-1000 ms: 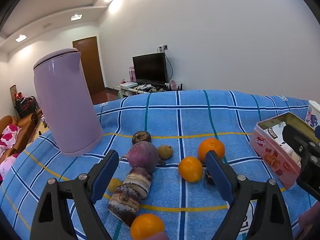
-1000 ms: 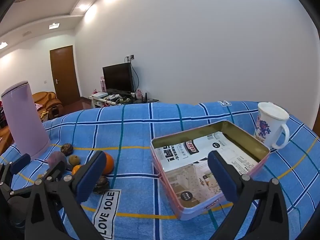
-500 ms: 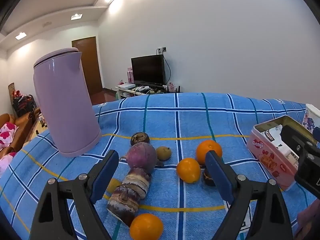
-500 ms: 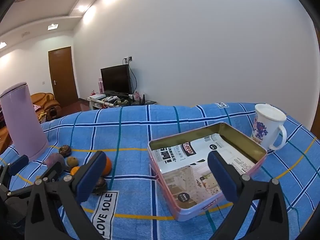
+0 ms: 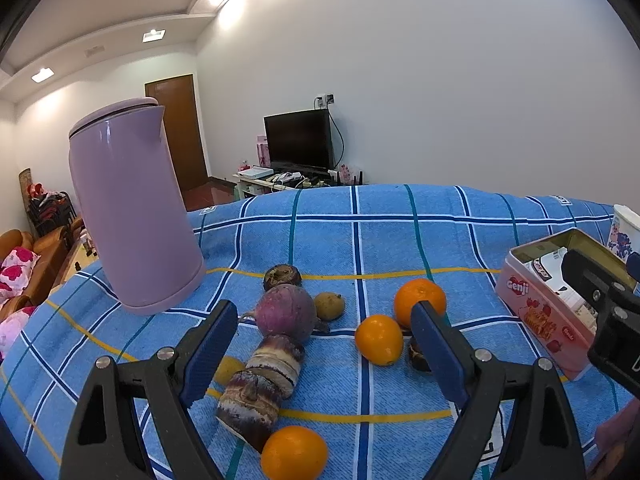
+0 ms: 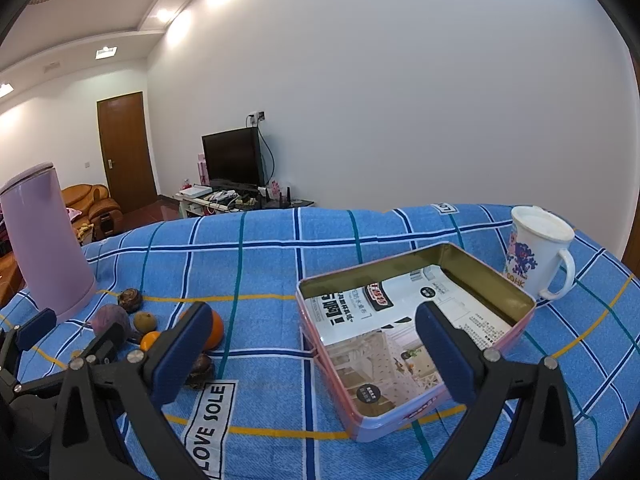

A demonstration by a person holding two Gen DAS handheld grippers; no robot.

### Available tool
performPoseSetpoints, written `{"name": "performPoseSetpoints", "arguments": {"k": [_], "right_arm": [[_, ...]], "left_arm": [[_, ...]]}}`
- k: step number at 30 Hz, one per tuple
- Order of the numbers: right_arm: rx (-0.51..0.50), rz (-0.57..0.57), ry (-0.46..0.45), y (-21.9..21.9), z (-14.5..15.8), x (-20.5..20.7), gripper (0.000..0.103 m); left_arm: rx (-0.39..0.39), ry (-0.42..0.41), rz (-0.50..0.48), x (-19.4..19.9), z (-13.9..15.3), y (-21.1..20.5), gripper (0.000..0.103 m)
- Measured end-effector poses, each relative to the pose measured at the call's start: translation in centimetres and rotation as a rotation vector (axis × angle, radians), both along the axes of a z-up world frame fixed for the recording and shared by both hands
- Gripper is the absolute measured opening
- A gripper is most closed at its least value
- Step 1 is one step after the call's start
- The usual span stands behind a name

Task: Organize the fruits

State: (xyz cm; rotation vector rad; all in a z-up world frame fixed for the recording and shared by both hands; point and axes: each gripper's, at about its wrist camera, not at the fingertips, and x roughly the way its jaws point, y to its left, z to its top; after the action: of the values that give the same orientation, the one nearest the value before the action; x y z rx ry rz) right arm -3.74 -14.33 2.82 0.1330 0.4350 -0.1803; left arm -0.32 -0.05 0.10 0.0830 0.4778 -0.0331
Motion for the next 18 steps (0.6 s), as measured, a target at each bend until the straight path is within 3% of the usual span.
{"name": "performPoseSetpoints", "arguments": {"k": [18], "right_arm": [[-0.015, 0.003, 0.009, 0.14, -0.31, 0.21, 0.103]], "left_arm": [[0.008, 0.010, 0.017, -0.02, 0.00, 0.20, 0.089]]}}
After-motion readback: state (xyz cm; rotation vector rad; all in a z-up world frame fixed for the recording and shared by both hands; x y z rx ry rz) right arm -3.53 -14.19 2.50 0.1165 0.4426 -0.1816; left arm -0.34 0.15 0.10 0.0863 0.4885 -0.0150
